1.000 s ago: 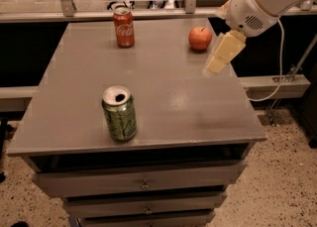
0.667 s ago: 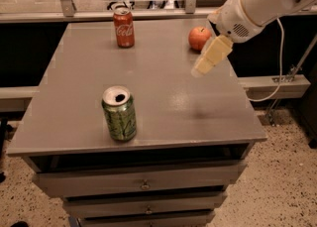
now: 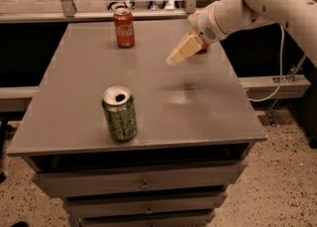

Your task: Move coke can near green can

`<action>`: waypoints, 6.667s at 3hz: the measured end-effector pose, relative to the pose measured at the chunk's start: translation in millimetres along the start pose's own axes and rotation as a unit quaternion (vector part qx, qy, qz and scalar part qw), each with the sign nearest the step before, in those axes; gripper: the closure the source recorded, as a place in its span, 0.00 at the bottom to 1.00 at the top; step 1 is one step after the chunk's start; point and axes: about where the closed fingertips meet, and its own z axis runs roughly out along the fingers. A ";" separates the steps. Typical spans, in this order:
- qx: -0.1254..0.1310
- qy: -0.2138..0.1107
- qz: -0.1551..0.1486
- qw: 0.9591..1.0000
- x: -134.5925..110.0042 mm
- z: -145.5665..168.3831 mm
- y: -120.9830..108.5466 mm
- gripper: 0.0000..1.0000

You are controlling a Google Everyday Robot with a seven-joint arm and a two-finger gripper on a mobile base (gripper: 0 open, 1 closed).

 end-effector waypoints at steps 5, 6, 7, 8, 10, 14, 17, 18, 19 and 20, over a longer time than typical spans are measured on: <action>0.045 -0.138 0.085 0.986 -108.5 144.1 -46.9 0.00; 0.043 -0.140 0.090 0.985 -118.5 171.3 -55.2 0.00; 0.025 -0.149 0.105 0.983 -122.2 191.1 -56.1 0.00; 0.005 -0.157 0.122 0.980 -121.8 194.3 -50.8 0.18; -0.025 -0.186 0.144 0.972 -110.5 167.4 -29.3 0.65; -0.026 -0.205 0.087 0.975 -49.2 -27.2 29.5 1.00; -0.075 -0.199 0.082 0.974 -45.3 -59.2 98.1 1.00; -0.111 -0.195 0.080 0.971 -40.1 -66.9 137.2 1.00; -0.143 -0.180 0.078 0.970 -26.6 -71.3 166.1 1.00; -0.169 -0.167 0.080 0.968 -10.0 -77.5 184.2 1.00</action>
Offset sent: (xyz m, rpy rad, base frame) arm 0.0934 0.0947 0.0158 0.3471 -0.0650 -0.0324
